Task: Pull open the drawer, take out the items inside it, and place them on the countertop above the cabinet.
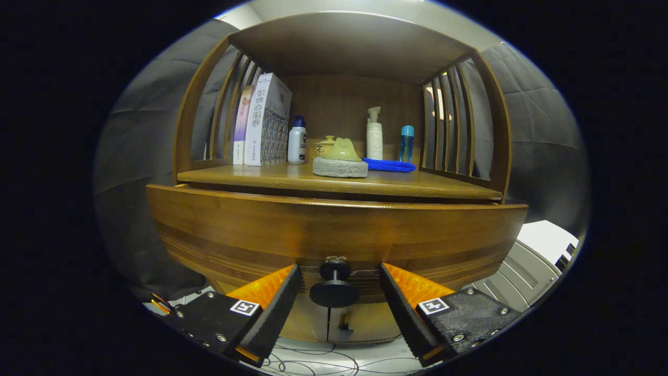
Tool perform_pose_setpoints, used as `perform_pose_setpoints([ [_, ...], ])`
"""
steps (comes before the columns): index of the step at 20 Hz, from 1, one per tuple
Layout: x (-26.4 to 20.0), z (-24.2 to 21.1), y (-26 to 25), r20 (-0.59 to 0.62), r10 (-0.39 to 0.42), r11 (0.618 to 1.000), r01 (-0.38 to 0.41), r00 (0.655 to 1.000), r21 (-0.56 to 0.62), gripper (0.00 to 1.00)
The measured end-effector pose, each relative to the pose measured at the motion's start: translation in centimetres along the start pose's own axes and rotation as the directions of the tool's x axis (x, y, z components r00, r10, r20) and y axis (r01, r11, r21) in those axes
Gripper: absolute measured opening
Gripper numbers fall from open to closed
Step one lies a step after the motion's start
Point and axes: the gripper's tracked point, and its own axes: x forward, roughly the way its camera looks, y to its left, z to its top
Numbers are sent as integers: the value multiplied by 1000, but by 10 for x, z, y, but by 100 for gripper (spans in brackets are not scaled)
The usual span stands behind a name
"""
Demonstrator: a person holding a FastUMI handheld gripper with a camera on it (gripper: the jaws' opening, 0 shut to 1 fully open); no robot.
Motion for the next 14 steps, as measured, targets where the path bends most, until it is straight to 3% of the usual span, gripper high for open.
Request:
perform_pose_setpoints([
  [8, 41, 10, 0, 16, -18, 1000, 18, 1000, 3, 94],
  [12, 31, 23, 0, 23, -19, 999, 20, 1000, -30, 95],
  [14, 10, 56, -6, 106, -1, 1000, 3, 994, -24, 95],
])
